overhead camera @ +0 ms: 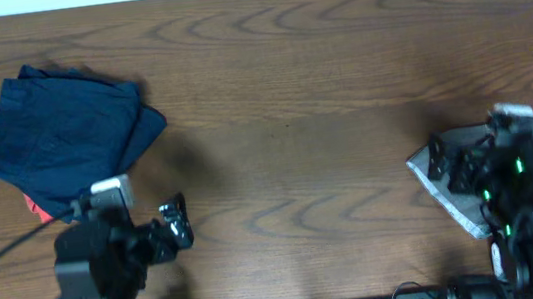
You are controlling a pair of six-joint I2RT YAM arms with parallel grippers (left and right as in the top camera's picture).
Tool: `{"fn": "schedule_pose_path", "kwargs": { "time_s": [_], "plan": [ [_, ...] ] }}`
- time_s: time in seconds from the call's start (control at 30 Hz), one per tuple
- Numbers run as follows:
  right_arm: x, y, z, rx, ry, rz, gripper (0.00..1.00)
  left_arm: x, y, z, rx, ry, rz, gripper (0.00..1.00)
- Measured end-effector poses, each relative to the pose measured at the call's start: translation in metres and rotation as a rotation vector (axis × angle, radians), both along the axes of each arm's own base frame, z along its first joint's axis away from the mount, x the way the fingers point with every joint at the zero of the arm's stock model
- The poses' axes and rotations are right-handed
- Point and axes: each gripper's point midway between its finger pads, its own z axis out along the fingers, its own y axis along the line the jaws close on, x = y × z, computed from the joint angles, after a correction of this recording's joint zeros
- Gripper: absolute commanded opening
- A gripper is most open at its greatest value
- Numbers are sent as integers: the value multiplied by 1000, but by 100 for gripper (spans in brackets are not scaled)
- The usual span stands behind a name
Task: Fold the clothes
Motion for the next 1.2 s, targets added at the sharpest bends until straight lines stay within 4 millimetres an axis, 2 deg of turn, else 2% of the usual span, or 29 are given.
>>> {"fn": "schedule_pose_path", "kwargs": {
  "time_s": [0.07,0.27,0.63,0.97,1.2],
  "plan": [
    [-18,1,6,0,-47,-6,99,-10,1,6,-3,-55,0,98],
    [-54,1,12,-5,-104,-17,99,-22,1,21,-8,-150,1,98],
    [-91,3,-37,9,121,-22,99,-23,1,21,-8,-152,1,98],
    [-90,3,-38,8,121,-22,99,-23,1,21,-8,-152,0,98],
    [-46,9,-5,-66,-172,62,99,-22,1,21,-8,-152,1,98]
  ]
}}
